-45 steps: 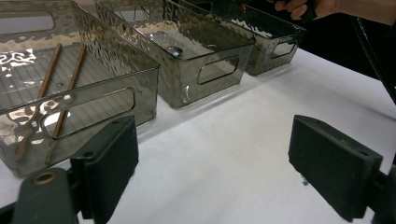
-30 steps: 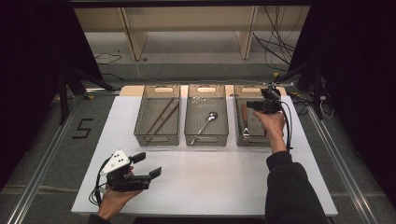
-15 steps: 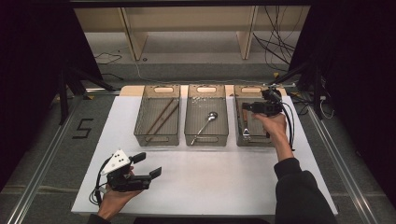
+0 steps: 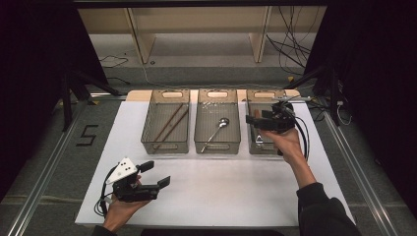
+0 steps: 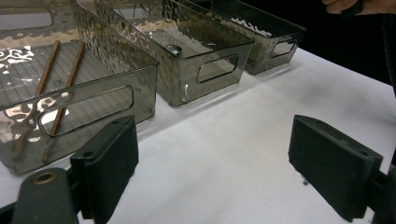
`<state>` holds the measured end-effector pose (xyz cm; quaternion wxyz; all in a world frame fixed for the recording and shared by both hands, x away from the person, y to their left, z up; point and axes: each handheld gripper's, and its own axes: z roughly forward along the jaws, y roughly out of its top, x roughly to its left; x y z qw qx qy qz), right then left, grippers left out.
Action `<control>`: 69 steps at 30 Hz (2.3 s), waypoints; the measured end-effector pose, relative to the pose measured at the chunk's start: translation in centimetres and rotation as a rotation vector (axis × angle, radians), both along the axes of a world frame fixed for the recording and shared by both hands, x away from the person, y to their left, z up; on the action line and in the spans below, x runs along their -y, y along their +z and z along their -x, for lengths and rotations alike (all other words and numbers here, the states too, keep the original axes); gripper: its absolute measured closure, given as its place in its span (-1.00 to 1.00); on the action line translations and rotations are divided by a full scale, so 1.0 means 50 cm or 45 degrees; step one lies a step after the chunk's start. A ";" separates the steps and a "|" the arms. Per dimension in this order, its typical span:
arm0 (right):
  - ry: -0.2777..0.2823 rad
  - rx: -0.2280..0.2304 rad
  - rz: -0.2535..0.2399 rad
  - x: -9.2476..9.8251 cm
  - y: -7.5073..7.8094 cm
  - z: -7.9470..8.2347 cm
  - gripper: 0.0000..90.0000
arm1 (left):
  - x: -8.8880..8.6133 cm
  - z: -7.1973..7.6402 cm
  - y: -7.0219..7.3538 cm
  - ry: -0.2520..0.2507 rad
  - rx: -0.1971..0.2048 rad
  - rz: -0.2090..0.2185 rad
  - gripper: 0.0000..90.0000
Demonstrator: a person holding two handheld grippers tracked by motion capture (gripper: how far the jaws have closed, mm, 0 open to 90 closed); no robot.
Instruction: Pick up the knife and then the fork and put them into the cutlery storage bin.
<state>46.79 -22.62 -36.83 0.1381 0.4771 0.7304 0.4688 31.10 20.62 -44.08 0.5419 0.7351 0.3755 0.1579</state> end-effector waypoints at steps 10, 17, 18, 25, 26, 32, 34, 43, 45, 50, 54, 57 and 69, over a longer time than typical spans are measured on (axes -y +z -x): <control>0.123 0.107 -0.031 -0.015 0.005 0.091 -0.52 | 0.001 0.000 0.000 0.003 -0.007 0.014 -0.65; 0.167 0.135 -0.057 -0.018 -0.014 0.136 -0.52 | 0.001 0.001 0.000 0.006 -0.007 0.017 -0.65; 0.172 0.135 -0.059 -0.018 -0.016 0.140 -0.52 | 0.000 0.001 0.000 0.003 -0.005 0.013 -0.65; 0.191 0.168 -0.082 -0.020 -0.029 0.177 -0.54 | 0.000 0.001 0.000 0.002 -0.008 0.014 -0.65; 0.194 0.170 -0.085 -0.019 -0.030 0.181 -0.54 | 0.000 0.001 0.000 0.003 -0.008 0.016 -0.65; 0.205 0.176 -0.113 -0.012 -0.040 0.208 -0.56 | -0.001 0.000 -0.001 0.002 -0.015 0.012 -0.65; 0.209 0.174 -0.120 -0.009 -0.047 0.218 -0.56 | -0.001 0.000 -0.001 0.000 -0.014 0.014 -0.65; 0.215 0.180 -0.118 -0.005 -0.085 0.263 -0.56 | 0.000 0.000 -0.001 -0.004 -0.016 0.016 -0.65; 0.214 0.174 -0.114 -0.003 -0.093 0.272 -0.56 | 0.000 0.000 -0.001 -0.013 -0.018 0.010 -0.65; 0.215 0.177 -0.116 0.002 -0.109 0.288 -0.57 | 0.000 0.001 0.000 -0.019 -0.016 0.016 -0.65; 0.202 0.192 -0.103 0.007 -0.119 0.300 -0.59 | 0.000 0.001 0.000 -0.021 -0.014 0.019 -0.65; 0.189 0.192 -0.108 0.013 -0.126 0.307 -0.60 | 0.000 0.002 0.000 -0.025 -0.012 0.021 -0.65; 0.160 0.212 -0.071 0.021 -0.144 0.333 -0.65 | 0.002 0.005 0.000 -0.036 -0.023 0.033 -0.65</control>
